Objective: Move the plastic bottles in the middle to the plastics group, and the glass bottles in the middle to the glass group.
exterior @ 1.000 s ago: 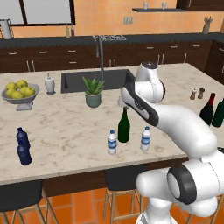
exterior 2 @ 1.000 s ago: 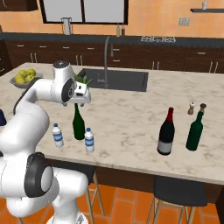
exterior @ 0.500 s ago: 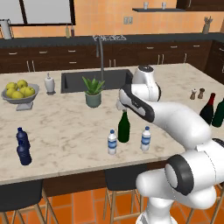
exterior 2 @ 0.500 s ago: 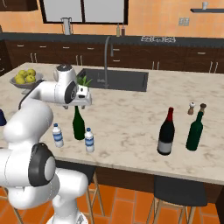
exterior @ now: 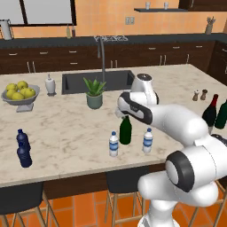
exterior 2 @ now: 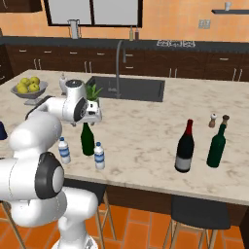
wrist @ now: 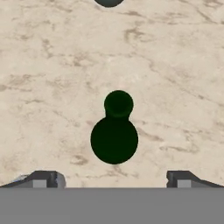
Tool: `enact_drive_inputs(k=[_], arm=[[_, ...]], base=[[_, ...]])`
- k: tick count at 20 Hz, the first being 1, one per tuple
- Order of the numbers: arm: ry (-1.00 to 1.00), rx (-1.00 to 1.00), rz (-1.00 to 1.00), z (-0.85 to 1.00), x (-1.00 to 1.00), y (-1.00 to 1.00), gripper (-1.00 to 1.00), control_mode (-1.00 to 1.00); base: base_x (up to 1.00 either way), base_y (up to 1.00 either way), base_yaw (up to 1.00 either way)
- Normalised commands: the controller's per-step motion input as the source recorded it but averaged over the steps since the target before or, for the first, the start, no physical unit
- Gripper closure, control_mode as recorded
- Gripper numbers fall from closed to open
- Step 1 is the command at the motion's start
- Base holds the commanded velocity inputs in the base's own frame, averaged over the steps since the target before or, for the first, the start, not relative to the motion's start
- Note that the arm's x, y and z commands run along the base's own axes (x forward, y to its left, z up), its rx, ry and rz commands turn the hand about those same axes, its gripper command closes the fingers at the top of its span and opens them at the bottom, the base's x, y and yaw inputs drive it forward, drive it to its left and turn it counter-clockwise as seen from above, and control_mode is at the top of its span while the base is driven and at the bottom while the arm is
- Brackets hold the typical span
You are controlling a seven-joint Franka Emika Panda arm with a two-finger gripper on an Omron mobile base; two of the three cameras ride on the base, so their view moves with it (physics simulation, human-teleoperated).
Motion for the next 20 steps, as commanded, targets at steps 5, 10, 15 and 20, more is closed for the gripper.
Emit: enact_drive_inputs(k=[5, 10, 15, 20], arm=[[0.0, 0.0, 0.07, -0.1, 0.24, 0.0, -1.0, -1.0], [0.0, 0.0, 0.07, -0.17, 0.13, 0.0, -1.0, -1.0], [0.01, 0.0, 0.05, -0.25, 0.17, 0.03, -1.0, -1.0], [0.04, 0.0, 0.01, -0.15, 0.14, 0.14, -1.0, -1.0]], base=[[0.0, 0.0, 0.0], [0.0, 0.0, 0.0], [0.0, 0.0, 0.0], [0.0, 0.0, 0.0]])
